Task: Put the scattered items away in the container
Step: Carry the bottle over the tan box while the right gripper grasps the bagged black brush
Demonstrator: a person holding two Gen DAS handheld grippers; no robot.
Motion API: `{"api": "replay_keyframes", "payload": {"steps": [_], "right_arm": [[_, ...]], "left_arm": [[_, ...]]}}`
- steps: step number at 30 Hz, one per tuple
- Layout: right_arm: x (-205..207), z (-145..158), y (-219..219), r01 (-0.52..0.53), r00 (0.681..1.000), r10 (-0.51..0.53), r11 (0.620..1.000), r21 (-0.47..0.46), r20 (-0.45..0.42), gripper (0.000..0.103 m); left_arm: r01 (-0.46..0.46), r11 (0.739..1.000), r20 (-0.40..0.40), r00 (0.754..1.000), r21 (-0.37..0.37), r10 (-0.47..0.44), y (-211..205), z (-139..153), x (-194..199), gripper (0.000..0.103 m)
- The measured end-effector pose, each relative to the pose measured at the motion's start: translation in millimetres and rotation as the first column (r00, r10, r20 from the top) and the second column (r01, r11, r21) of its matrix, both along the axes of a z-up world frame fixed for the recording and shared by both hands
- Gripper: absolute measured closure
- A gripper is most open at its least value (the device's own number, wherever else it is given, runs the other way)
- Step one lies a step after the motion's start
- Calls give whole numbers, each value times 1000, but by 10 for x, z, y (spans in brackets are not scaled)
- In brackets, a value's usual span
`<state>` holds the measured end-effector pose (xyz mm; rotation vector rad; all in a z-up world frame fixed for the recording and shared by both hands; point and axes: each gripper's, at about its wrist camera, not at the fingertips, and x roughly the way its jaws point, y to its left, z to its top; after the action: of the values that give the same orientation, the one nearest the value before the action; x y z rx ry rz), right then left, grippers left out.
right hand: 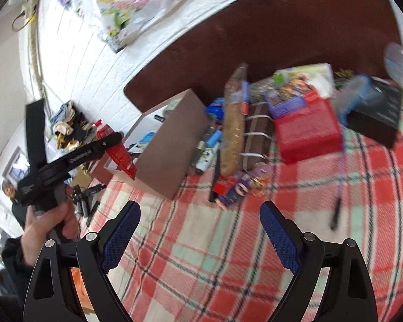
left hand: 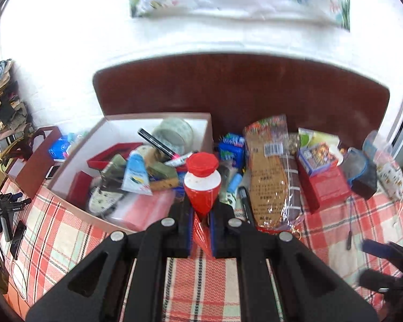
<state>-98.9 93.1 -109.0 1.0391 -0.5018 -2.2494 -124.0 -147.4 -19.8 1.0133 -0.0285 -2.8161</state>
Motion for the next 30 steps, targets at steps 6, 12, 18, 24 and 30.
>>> {"api": "replay_keyframes", "payload": {"steps": [6,12,18,24,30], "right_arm": [[-306,-4,-823,-103,993,111,984,144,-47,12],[-703,-183,-1292,-150,989,150,986,71,1,14],[-1250,-423,-1562,-112,985,114,994,-21,133,23],[-1681,-714,-1560,8,963,19,995,-96,269,38],[-1891,-916,-1537,73,941,-49,996,-59,334,39]], "left_arm": [[-13,1000,-40,999,23,14,-329,238,110,94],[-5,1000,-56,998,30,6,-608,369,111,94],[12,999,-75,997,40,-9,-775,469,79,94],[22,998,-90,996,57,-17,-927,508,62,94],[25,997,-100,995,78,-17,-1010,528,55,94]]}}
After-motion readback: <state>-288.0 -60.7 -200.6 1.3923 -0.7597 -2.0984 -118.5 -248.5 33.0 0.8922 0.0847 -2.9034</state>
